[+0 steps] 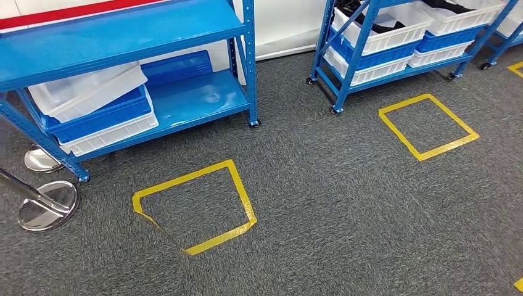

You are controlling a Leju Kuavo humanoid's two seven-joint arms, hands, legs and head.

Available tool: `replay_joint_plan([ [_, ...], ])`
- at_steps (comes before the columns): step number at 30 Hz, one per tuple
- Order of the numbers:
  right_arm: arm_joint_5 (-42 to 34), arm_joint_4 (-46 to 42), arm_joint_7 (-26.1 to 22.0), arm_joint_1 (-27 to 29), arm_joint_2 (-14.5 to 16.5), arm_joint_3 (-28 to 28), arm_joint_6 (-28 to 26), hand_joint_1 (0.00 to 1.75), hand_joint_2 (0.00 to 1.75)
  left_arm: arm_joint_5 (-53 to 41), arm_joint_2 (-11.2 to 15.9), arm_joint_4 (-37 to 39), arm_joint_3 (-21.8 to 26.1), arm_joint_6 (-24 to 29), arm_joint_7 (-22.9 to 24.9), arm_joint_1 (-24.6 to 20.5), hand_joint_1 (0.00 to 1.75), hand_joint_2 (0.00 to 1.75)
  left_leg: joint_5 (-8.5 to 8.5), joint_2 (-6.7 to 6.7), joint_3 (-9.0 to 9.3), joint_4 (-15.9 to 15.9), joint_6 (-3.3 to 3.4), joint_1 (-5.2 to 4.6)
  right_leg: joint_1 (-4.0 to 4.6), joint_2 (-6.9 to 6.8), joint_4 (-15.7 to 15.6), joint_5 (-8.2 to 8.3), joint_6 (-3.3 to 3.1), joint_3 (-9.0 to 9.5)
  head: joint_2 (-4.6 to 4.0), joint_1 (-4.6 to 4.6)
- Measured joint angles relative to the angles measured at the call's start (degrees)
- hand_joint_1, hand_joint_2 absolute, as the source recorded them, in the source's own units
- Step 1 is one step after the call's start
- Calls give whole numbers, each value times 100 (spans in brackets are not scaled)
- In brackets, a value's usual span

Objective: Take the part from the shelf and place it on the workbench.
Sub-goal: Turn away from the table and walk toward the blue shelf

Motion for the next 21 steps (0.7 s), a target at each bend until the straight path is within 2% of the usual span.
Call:
replay_joint_plan([
  [1, -1, 0, 2, -6, -2, 0, -1, 0, 0, -1, 5, 0, 0, 2, -1, 15, 0, 0, -6, 54, -16, 16, -39, 0, -4, -74, -32, 12, -32, 30, 0, -1],
  [3, -9, 1, 4, -5, -7, 0, -3, 0, 0, -2, 13, 0, 0, 9, -5, 18, 0, 0, -171, 371, -169, 312, -94, -18, -24, -236, -89, 33, -102, 88, 0, -36],
  [4, -14, 2, 5, -2, -10, 0, -4, 0, 0, -2, 10, 0, 1, 13, -9, 9, 0, 0, -322, 567, -321, 620, -115, -20, -12, -328, -96, 28, -128, 103, 0, -55],
  [5, -19, 2, 4, 4, -10, 0, -4, 0, 0, -2, 8, 0, 1, 14, -15, -3, 0, 0, -484, 678, -517, 993, -134, -14, 1, -425, -94, 17, -148, 109, 0, -68],
  [6, -22, 2, 5, 9, -10, 0, -4, 0, 0, -2, 4, 0, 2, 15, -22, -11, 0, 0, -593, 731, -694, 1325, -149, -3, 11, -524, -88, 1, -158, 114, 0, -67],
  [7, -23, 2, 5, 12, -10, 0, -5, 0, 0, -2, 2, 0, 2, 15, -29, -10, 0, 0, -608, 760, -793, 1502, -159, 6, 17, -616, -81, -16, -162, 123, 0, -67],
  [8, -25, 2, 6, 12, -10, 0, -6, 0, 0, -1, 2, 0, 1, 15, -35, -3, 0, 0, -523, 784, -788, 1478, -165, 12, 18, -700, -73, -36, -159, 134, 0, -68],
  [9, -26, 2, 7, 8, -10, 0, -7, 0, 0, 0, 2, 0, 1, 16, -42, 4, 0, 0, -355, 824, -668, 1242, -161, 15, 18, -772, -64, -59, -151, 152, 0, -69],
  [11, -36, 2, 7, 2, -9, 0, -9, 0, 0, 2, 4, 0, 0, 18, -52, 2, 0, 0, -42, 1051, -276, 506, -121, -15, 35, -898, -53, -112, -110, 203, 0, -70],
  [13, -58, 2, 8, -4, -9, 0, -10, 0, 0, 3, 5, 0, 0, 20, -62, -18, 0, 0, 46, 1206, -65, 97, -41, -62, 66, -1009, -58, -157, -50, 249, 0, -62],
  [15, -82, 1, 9, -19, -9, 0, -13, 0, 0, 5, 6, 0, 0, 20, -69, -14, 0, 0, 34, 1118, -61, 53, 33, -78, 84, -1112, -85, -178, 7, 296, -1, -58],
  [16, -91, -1, 12, -28, -9, 0, -16, 0, 0, 6, 5, 0, 0, 19, -73, 1, 0, 0, 42, 1056, -45, 27, 67, -68, 76, -1108, -80, -204, 36, 318, -1, -59],
  [18, -99, -4, 20, -40, -10, 0, -31, 0, 0, 5, 4, 0, 0, 16, -80, 14, 0, 0, 71, 940, -6, -40, 140, -38, 56, -904, 148, -375, 82, 241, -1, -37],
  [20, -102, -5, 37, -32, -10, 0, -54, 0, 0, 5, 0, 0, 0, 17, -90, -1, 0, 0, 84, 822, 6, -63, 186, -24, 42, -609, 802, -702, 100, -85, 0, 0],
  [21, -102, -5, 53, -19, -10, 0, -75, 0, 0, 7, -2, 0, 0, 21, -95, -9, 0, 0, 83, 749, 5, -63, 196, -27, 41, -534, 1179, -839, 105, -291, 0, 11],
])
